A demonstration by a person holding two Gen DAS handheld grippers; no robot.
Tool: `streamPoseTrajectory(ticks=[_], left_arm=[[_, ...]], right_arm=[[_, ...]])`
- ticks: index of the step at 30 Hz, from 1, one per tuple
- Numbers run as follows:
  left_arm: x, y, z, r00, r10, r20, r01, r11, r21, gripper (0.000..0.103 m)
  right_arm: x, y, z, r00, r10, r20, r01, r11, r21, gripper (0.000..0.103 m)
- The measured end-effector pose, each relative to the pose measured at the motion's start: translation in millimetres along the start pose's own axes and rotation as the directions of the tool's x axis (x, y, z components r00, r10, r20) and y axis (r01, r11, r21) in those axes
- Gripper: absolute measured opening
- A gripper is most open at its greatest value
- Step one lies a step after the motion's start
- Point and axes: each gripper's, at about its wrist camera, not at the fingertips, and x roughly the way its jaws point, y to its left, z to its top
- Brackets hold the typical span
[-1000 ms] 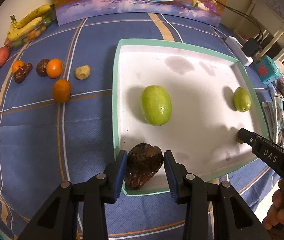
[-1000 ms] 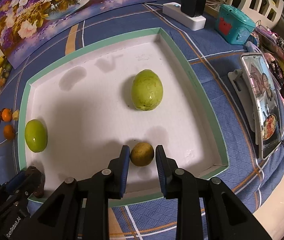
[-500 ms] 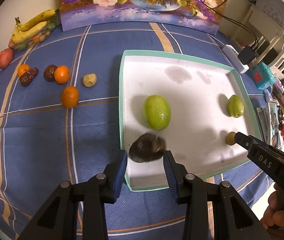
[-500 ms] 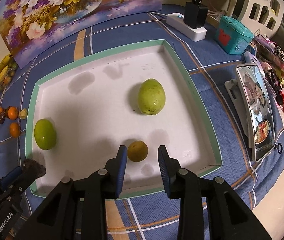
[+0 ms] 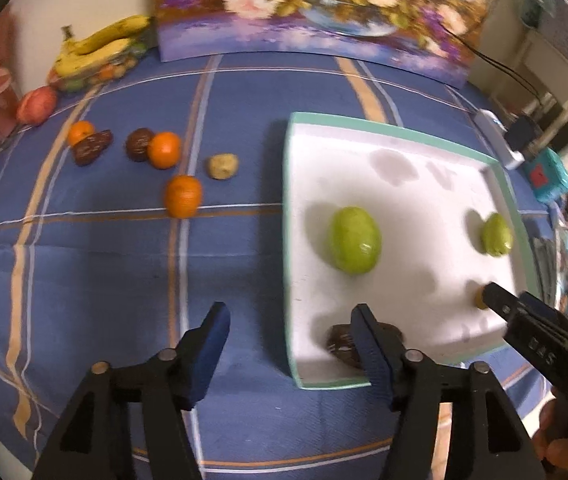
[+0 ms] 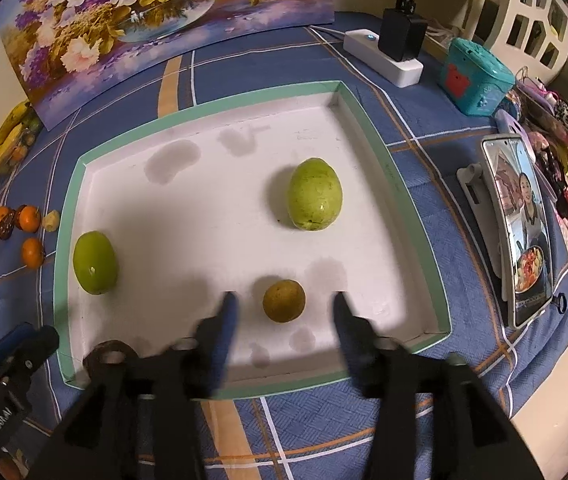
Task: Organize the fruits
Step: 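Open both grippers to drop the date and small fruit in the tray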
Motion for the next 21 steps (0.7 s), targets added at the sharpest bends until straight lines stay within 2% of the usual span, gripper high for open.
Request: streamPoseTrajectory(ticks=[3, 5, 8, 11, 21], left_arm=[[1, 14, 1, 0.999, 0.049, 0.004, -0.049, 0.998, -0.045, 0.084], [1, 22, 3, 0.997, 0.072, 0.006, -0.071, 0.995, -0.077, 0.09], [0, 32, 4, 0.995, 0.102, 0.012, -0.1, 0.988, -0.114, 0.103], [2, 38, 6, 0.992, 0.126, 0.015, -0.123, 0.984, -0.13, 0.103], [-2, 52, 11, 0.979, 0.199, 0.043, -0.189, 0.968, -0.164, 0.103]], right_arm=[[-1, 3, 0, 1.0, 0.004, 0.016, -0.004, 1.0, -0.02, 0.07], [-2, 6, 0, 0.999, 0.006, 0.034, -0.005, 0.999, -0.037, 0.081], [-4, 10, 0, 0.999, 0.015, 0.053, -0.011, 0.998, -0.06, 0.083], [-4, 13, -1, 0.998, 0.022, 0.063, -0.017, 0.997, -0.08, 0.093], [-1, 33, -2, 0.995, 0.06, 0.079, -0.049, 0.99, -0.135, 0.093]])
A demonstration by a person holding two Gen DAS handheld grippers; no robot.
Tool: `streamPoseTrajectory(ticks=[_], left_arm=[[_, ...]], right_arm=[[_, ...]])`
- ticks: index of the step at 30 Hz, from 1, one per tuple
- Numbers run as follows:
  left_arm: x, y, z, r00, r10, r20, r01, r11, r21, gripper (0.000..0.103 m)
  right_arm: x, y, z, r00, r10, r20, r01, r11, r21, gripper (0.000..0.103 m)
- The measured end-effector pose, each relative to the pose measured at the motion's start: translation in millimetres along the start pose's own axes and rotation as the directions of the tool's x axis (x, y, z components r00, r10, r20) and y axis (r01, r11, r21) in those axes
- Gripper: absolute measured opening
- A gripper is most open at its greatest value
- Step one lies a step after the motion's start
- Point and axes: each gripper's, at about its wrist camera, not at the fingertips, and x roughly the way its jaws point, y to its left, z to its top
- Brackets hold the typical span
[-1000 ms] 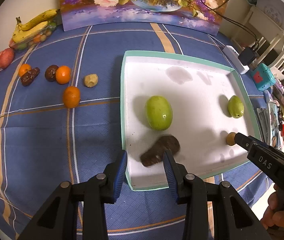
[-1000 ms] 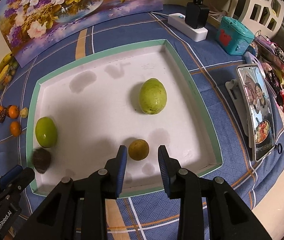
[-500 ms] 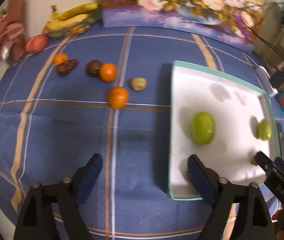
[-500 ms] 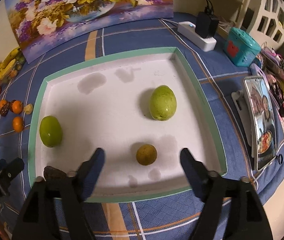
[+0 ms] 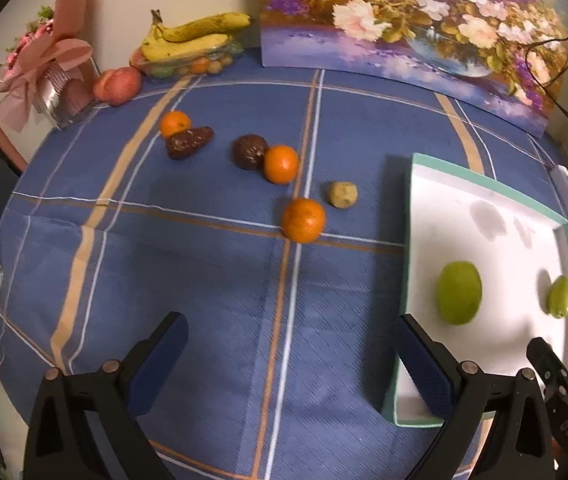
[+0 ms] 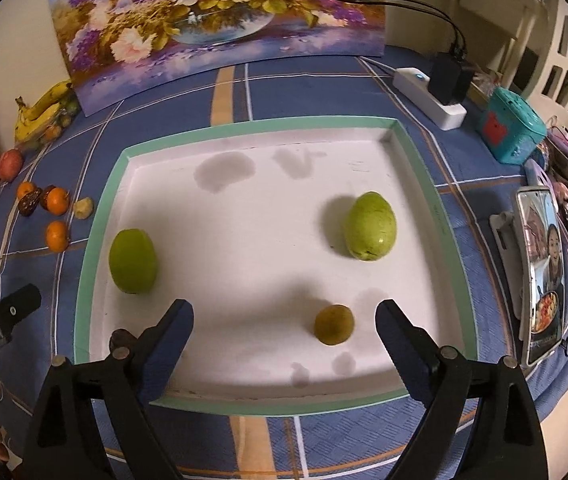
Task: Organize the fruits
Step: 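Open both grippers to drop the date and small fruit in the tray, then grasp a dark date with the left gripper while the right grasps a small tan fruit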
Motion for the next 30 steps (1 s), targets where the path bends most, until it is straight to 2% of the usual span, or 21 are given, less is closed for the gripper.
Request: streamPoseTrajectory(ticks=[3, 9, 13, 17, 21, 30], left_arm=[[3, 5, 4, 1.0, 0.028, -0.001, -0.028, 0.999, -0.017, 0.103], [7, 13, 10, 1.0, 0.028, 0.001, -0.028, 0.999, -0.029, 0.103], [11, 19, 20, 0.998, 0.061, 0.01, -0.061, 0.997, -0.04, 0.103], [14, 31, 32, 0.998, 0.045, 0.036, -0.043, 0.998, -0.052, 0.103], [15, 39, 46, 0.996, 0.063, 0.057, -0.06, 0.997, -0.051, 0.103], [15, 62, 74, 0.994, 0.024, 0.102, -0.022, 0.999, -0.025, 0.103]], right_arm=[[0, 7, 0, 0.999, 0.024, 0.024, -0.024, 0.999, -0.022, 0.093], [3, 16, 6, 0.997, 0.077, 0.03, -0.076, 0.997, -0.025, 0.093], [4, 22, 11, 0.992, 0.116, 0.055, -0.114, 0.993, -0.035, 0.093], [6, 23, 20, 0.986, 0.145, 0.078, -0.144, 0.989, -0.011, 0.093], [12, 30, 29, 0.987, 0.146, 0.073, -0.147, 0.989, -0.001, 0.093], [6, 63, 53, 0.982, 0.15, 0.117, -0.143, 0.987, -0.071, 0.093]])
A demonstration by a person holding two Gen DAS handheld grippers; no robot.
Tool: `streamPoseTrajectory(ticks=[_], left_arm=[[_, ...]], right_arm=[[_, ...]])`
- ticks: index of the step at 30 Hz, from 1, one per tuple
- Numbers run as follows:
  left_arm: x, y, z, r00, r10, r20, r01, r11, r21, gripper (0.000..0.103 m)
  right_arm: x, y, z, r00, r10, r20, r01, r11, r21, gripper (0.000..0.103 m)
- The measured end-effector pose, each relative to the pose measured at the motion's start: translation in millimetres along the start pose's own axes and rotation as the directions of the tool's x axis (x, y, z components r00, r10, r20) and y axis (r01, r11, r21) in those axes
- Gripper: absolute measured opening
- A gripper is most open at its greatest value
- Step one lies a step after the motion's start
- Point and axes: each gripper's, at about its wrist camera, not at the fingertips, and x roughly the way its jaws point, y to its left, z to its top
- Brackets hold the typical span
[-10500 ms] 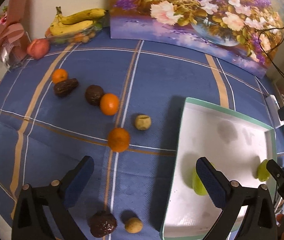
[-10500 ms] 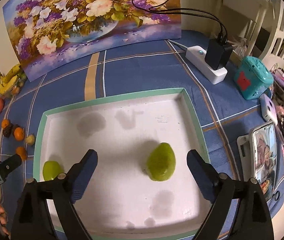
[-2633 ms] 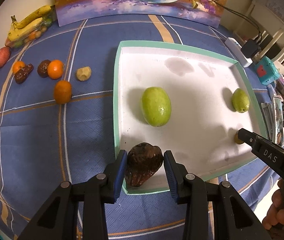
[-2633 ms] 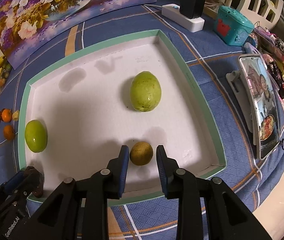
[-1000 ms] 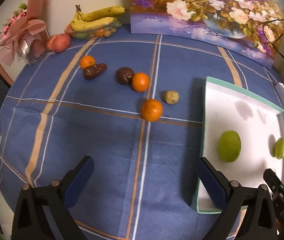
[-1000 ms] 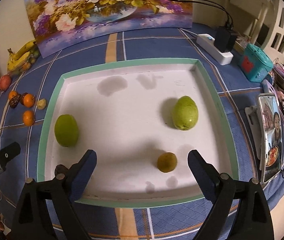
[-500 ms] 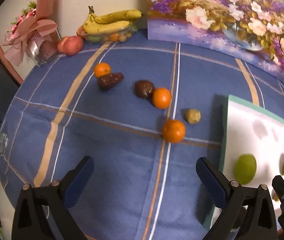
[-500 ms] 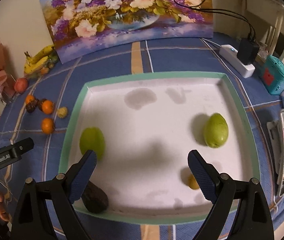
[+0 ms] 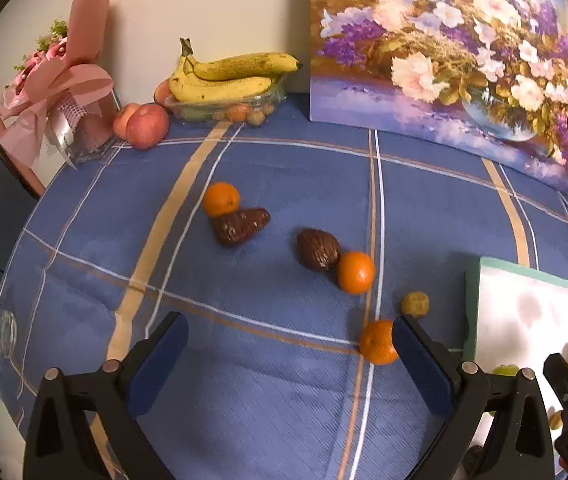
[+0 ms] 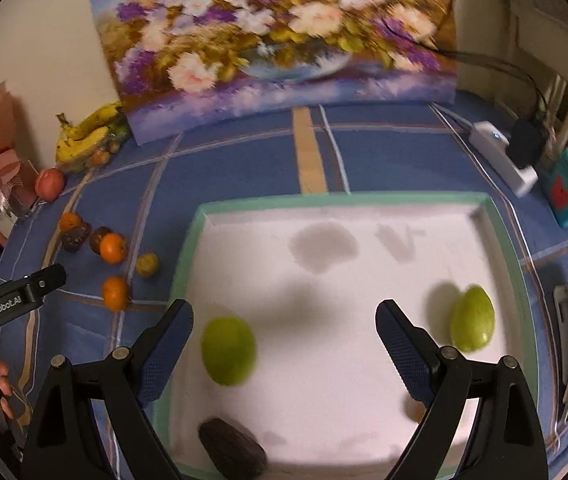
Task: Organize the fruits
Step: 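Grasp a dark date with the left gripper while the right grasps a small tan fruit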
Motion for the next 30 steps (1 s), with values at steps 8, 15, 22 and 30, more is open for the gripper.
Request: streamPoseTrajectory(ticks=[8, 15, 22, 30], left_arm=[[-7, 31, 28, 0.997, -0.045, 0.067, 0.047, 0.998, -0.035, 0.103], [-2, 54, 49, 0.994, -0.077, 0.083, 0.085, 0.992, -0.091, 0.103], [7, 81, 69, 0.988, -0.14, 0.071, 0.148, 0.981, -0.128, 0.103], [35, 85, 74, 0.986, -0.163, 0.043, 0.168, 0.977, -0.129, 0.101]], right_arm=[[2, 42, 30, 0.997, 0.077, 0.011, -0.076, 0.996, -0.053, 0.093], [8, 77, 50, 0.993, 0.121, -0.003, -0.121, 0.989, -0.08, 0.093], [15, 95, 67, 0.991, 0.136, 0.002, -0.135, 0.988, -0.072, 0.093], [32, 114, 72, 0.992, 0.124, -0.029, -0.127, 0.984, -0.123, 0.079]])
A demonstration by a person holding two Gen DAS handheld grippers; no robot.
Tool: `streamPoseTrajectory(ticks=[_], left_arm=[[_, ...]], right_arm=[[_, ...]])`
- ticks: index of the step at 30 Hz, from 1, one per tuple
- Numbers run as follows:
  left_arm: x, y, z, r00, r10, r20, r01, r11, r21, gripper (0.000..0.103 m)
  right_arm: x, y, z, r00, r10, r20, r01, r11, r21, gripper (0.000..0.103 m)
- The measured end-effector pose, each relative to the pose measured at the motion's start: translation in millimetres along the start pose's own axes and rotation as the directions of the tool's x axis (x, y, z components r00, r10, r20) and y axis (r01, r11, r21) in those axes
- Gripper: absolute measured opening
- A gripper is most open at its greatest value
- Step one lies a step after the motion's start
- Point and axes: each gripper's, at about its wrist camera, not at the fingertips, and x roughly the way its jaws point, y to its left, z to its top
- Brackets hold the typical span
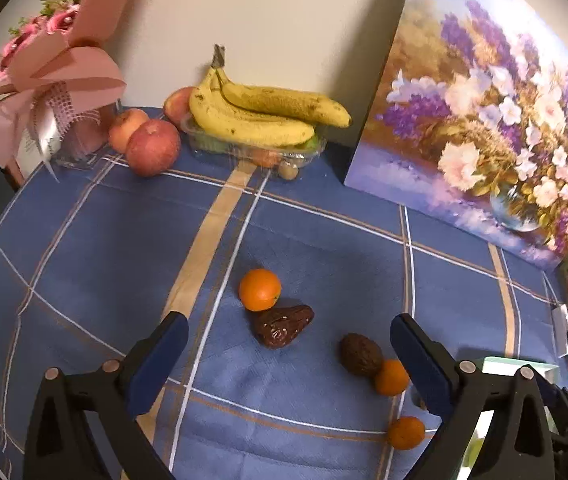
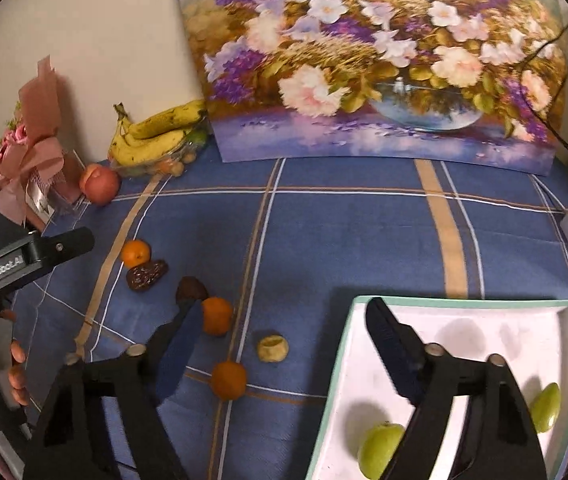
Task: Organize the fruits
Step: 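Grasp a dark date with the left gripper while the right grasps a small tan fruit, then carry the date and tan fruit over the white tray with both grippers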
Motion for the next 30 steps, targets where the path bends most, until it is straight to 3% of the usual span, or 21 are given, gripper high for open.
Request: streamPoseTrajectory(ticks=[8, 19, 21, 27, 30], left_arm=[[41, -4, -4, 0.997, -0.017, -0.078, 0.018, 1.0, 0.001, 0.09], [84, 10, -14, 0.989, -0.055, -0.138, 0.045, 0.996, -0.077, 0.079], [87, 11, -15, 0.988, -0.06, -0.144, 0.048, 0.995, -0.085, 0.065], [88, 14, -15, 0.989, -0.056, -0.137, 0.042, 0.994, -0.105, 0.045], [85, 15, -15, 0.989, -0.064, -0.132, 0.049, 0.993, -0.109, 0.042]], right_arm=[[30, 9, -3, 0.997, 0.013, -0.077, -0.015, 1.0, -0.016, 0.06], [76, 2, -18, 0.979, 0.006, -0.205, -0.002, 1.0, 0.017, 0.052], [79, 2, -19, 0.976, 0.004, -0.216, 0.0, 1.0, 0.018, 0.05], [83, 4, -21, 0.973, 0.0, -0.231, 0.002, 1.0, 0.009, 0.044], [84, 2, -22, 0.972, -0.003, -0.236, 0.004, 1.0, 0.006, 0.038]])
